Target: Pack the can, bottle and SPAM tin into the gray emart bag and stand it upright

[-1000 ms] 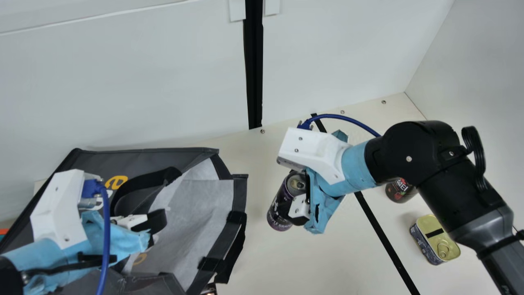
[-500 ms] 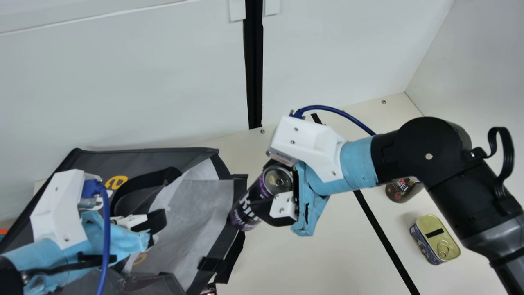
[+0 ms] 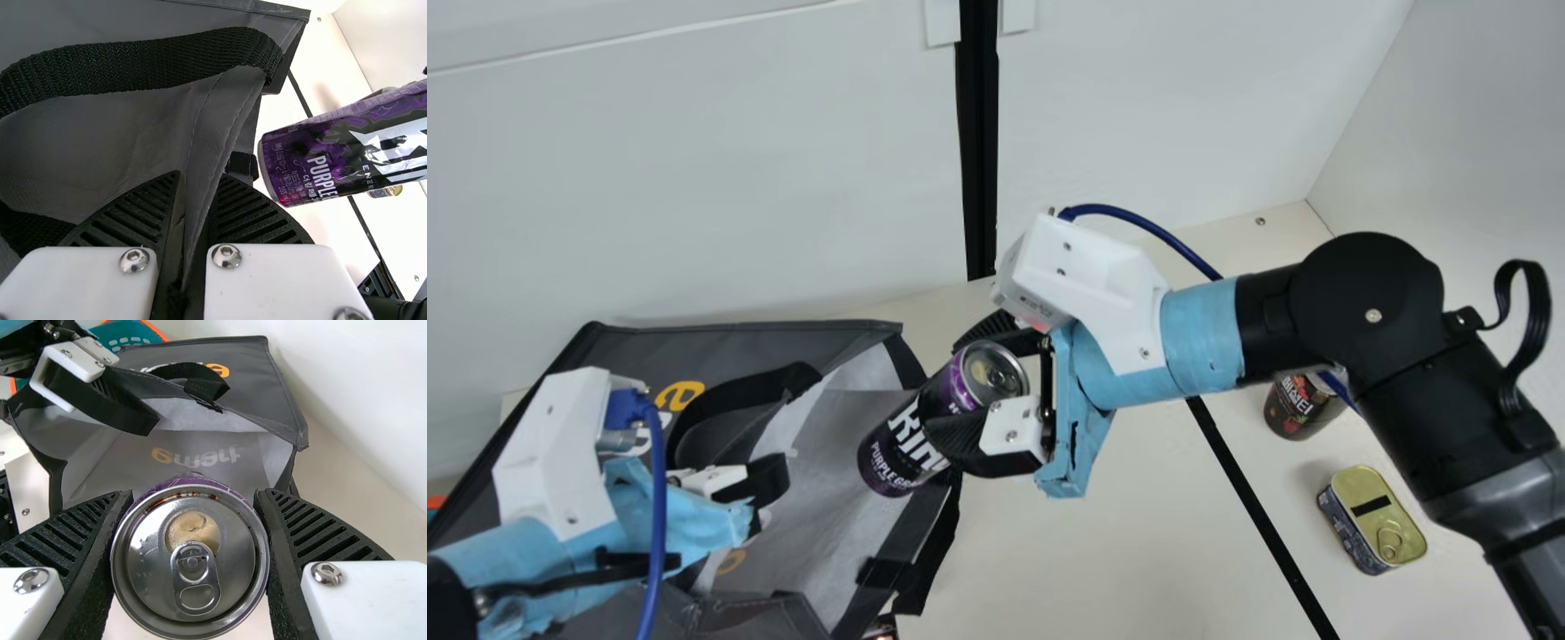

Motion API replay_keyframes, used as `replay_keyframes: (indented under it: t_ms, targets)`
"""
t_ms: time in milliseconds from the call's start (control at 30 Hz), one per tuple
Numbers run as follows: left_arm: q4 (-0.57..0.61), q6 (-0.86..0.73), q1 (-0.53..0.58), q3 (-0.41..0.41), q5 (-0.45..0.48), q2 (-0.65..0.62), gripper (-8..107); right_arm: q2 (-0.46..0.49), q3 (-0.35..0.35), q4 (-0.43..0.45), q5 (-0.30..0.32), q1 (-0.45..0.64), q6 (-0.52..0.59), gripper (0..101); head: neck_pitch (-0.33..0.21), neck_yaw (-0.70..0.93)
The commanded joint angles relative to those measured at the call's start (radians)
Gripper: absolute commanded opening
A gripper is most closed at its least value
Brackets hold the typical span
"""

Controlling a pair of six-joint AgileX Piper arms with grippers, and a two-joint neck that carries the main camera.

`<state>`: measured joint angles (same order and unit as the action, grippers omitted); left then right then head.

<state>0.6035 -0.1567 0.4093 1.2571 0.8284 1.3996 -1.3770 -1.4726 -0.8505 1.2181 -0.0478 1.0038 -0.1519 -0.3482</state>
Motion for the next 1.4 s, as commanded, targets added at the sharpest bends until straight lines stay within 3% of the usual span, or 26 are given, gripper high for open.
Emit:
replay_keyframes:
  t_ms: [0,600,1367]
  targets:
    - [0.0,0.0,0.0,0.0,0.0,0.0,-8,-0.004,0.002,-0.019,0.002,0.003,0.007,0,-0.023,-0.001]
    - [0.0,0.0,0.0,0.0,0.0,0.0,-8,-0.057,0.004,-0.084,0.002,0.006,0.057,0,-0.023,-0.001]
    - [0.0,0.0,0.0,0.0,0.0,0.0,-8,-0.141,0.062,-0.087,-0.129,-0.099,0.058,0,-0.023,-0.001]
